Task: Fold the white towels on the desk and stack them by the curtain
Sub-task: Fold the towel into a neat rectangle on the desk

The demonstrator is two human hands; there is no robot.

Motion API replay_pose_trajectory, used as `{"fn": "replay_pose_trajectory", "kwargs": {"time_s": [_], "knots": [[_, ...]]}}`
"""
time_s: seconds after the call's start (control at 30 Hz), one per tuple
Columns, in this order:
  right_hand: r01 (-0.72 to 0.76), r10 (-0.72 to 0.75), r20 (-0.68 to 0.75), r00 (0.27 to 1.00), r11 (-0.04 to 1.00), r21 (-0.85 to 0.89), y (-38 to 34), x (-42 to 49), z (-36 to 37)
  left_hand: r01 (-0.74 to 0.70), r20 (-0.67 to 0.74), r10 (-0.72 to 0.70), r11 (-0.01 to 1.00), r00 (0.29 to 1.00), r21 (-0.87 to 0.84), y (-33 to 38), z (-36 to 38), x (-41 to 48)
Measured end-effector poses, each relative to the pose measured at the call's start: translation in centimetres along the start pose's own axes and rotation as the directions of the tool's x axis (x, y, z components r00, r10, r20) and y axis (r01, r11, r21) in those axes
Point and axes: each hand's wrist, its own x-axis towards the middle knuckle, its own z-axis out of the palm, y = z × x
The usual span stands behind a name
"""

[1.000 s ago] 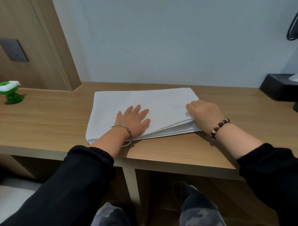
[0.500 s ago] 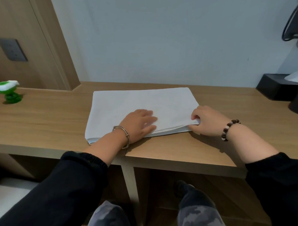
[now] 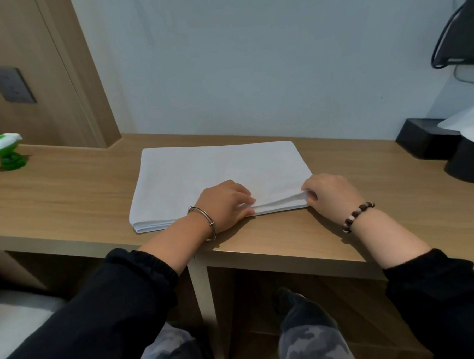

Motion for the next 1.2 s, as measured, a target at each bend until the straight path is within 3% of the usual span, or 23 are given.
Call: {"fn": "replay_pose_trajectory", "kwargs": {"time_s": [0.07, 0.17, 0.2, 0.33, 0.57, 0.73, 0.9, 1.2], "knots": [[-0.009, 0.013, -0.091, 0.996, 0.999, 0.050, -0.1, -0.1, -0.4, 0.004, 0.001, -0.004, 0.999, 1.000, 0.037, 0.2, 0.1, -0.1], [0.093, -0.053, -0.343, 0.938, 0.990, 0.102, -0.4, -0.6, -1.2, -0.001, -0.010, 0.002, 0.998, 1.000, 0.068, 0.4, 0.2, -0.2], [0.102, -0.064, -0.355, 0.932, 0.991, 0.087, -0.4, -0.7, -1.3, 0.000, -0.013, 0.001, 0.998, 1.000, 0.069, 0.5, 0.3, -0.2], [-0.015, 0.016, -0.075, 0.997, 1.000, 0.018, -0.1, -1.4, 0.0, 0.004, -0.052, -0.001, 0.998, 0.999, 0.060, 0.5, 0.4, -0.3], [-0.092, 0.092, 0.011, 0.996, 0.996, 0.000, -1.0, -0.9, -0.4, 0.028, -0.112, -0.015, 0.992, 0.994, 0.119, 1.2, -0.5, -0.1], [-0.145, 0.145, 0.032, 0.989, 0.989, -0.006, -1.4, -0.8, -0.5, -0.030, -0.136, 0.053, 0.986, 0.989, 0.164, 1.8, -1.5, -0.3], [-0.155, 0.155, 0.025, 0.988, 0.988, -0.012, -1.6, -0.9, -0.4, -0.129, 0.003, 0.132, 0.960, 0.991, 0.248, 2.1, -0.9, -0.8], [-0.101, 0.100, -0.024, 0.995, 0.994, -0.047, -0.8, -1.5, -0.5, -0.146, -0.019, 0.158, 0.944, 0.987, 0.295, 2.0, -0.5, -1.0]]}}
